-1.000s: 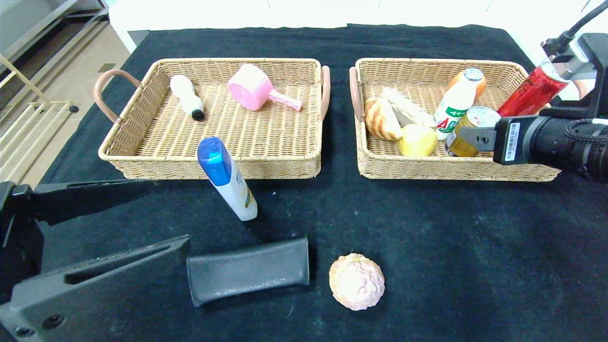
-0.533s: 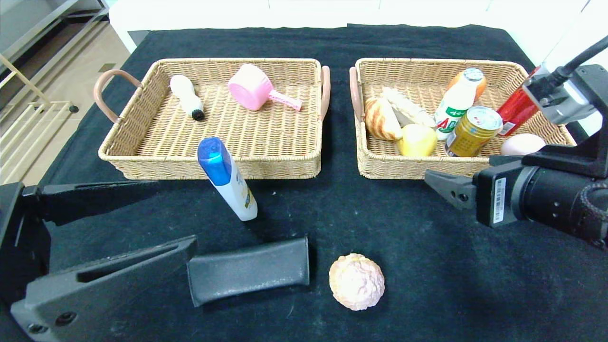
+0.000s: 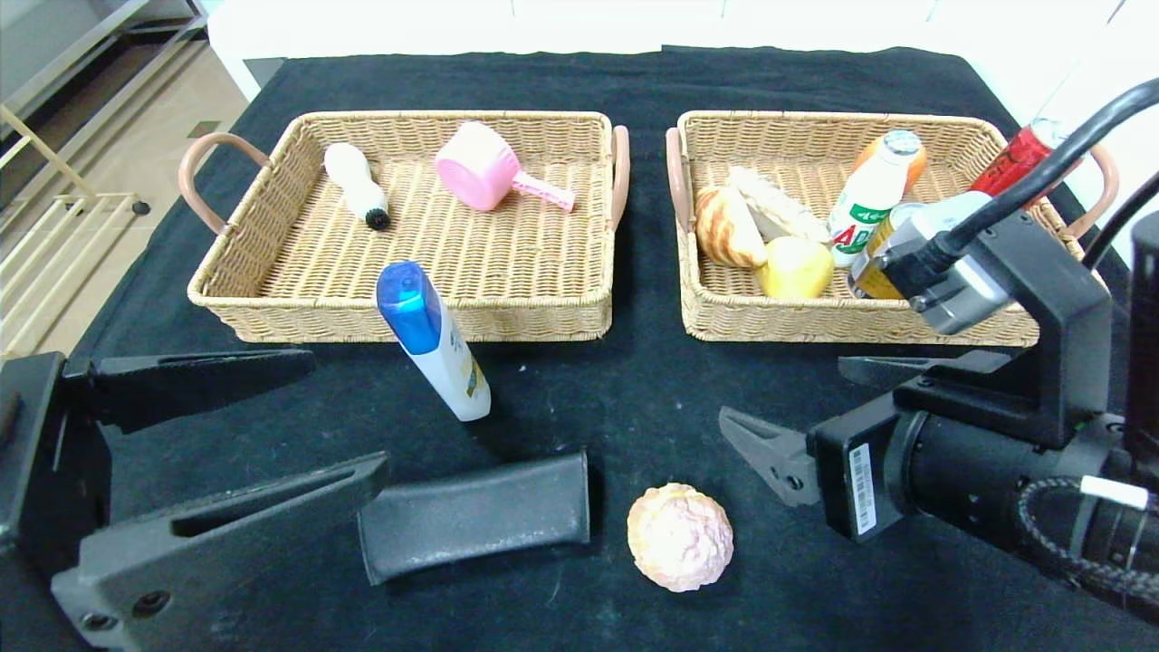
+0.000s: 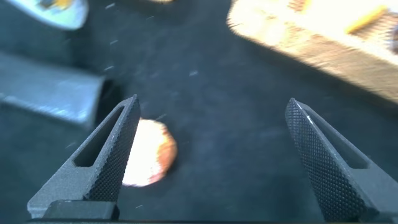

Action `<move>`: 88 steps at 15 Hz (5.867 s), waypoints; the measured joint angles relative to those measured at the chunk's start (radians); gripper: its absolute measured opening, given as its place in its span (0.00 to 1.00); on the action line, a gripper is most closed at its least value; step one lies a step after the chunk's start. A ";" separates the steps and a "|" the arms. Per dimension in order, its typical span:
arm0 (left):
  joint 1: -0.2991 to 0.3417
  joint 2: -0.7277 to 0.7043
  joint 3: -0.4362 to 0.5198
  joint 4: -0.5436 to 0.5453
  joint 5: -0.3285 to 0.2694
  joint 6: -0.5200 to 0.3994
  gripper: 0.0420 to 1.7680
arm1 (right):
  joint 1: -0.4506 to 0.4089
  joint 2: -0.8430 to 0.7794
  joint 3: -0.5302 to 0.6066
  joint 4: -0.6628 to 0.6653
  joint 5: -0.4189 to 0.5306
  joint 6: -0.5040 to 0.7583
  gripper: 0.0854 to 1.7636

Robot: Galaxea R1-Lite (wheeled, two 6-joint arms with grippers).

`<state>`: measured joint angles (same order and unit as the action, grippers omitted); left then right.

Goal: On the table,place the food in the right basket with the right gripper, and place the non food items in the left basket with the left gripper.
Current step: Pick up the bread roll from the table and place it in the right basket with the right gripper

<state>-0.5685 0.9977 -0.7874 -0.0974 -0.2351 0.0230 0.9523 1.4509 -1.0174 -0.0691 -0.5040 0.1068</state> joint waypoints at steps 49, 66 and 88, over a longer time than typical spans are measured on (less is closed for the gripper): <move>0.001 -0.005 -0.001 0.002 0.000 0.001 0.97 | 0.124 0.333 0.026 -0.044 -0.090 0.105 0.51; 0.001 -0.007 -0.001 -0.003 0.000 0.003 0.97 | 0.120 0.275 0.010 -0.030 -0.088 0.102 0.45; 0.001 0.001 0.002 -0.001 0.000 0.003 0.97 | -0.343 0.207 -0.370 -0.124 0.023 -0.010 0.42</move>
<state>-0.5677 0.9991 -0.7851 -0.0985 -0.2355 0.0257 0.6089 1.6583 -1.3872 -0.1932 -0.4811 0.0970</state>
